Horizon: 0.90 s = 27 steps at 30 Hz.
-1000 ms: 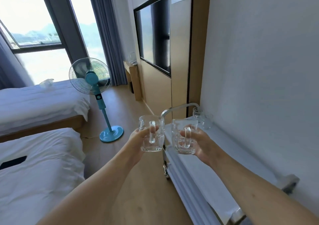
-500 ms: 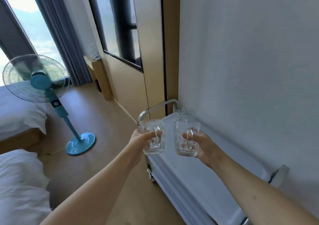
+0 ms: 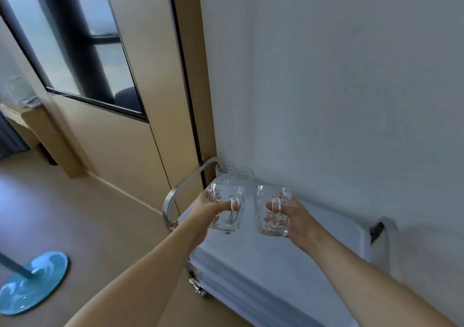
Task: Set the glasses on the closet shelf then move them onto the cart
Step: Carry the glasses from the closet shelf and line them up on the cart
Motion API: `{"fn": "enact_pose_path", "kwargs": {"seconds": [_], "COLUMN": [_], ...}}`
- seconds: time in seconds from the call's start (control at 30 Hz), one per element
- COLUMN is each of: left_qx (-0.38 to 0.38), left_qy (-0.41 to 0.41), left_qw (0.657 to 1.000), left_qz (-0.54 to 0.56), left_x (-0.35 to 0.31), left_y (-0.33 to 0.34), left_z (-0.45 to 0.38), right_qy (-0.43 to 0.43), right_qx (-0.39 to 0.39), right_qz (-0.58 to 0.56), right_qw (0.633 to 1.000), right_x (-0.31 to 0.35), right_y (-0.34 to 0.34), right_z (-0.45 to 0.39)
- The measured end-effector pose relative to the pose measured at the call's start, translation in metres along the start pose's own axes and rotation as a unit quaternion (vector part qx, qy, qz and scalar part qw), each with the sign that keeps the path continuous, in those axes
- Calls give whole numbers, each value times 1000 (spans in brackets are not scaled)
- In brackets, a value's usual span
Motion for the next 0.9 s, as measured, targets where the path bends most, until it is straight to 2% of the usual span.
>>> {"fn": "enact_pose_path", "kwargs": {"seconds": [0.23, 0.4, 0.57, 0.8, 0.9], "left_qx": [58, 108, 94, 114, 101], "left_qy": [-23, -22, -38, -77, -79], "left_qw": [997, 989, 988, 964, 958], "left_qz": [-49, -97, -119, -227, -256], "left_x": [-2, -8, 4, 29, 42], "left_y": [-8, 4, 25, 59, 71], "left_z": [-55, -91, -133, -197, -219], "right_qy": [-18, -22, -23, 34, 46], "right_qx": [-64, -97, -114, -167, -194], "right_qz": [-43, -31, -64, -62, -77], "right_qw": [997, 995, 991, 983, 977], "right_x": [-8, -7, -9, -19, -26], "right_y": [-11, -28, -61, -120, -140], "right_z": [-15, -28, -55, -94, -104]}}
Point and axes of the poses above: each hand's wrist, its own z-axis away from the middle knuckle, its own y-axis out of the palm, x = y × z, the point moved 3 cm from there along -z, towards the middle knuckle, and after that the axes turned 6 degrees about x, right-handed, at the moved point
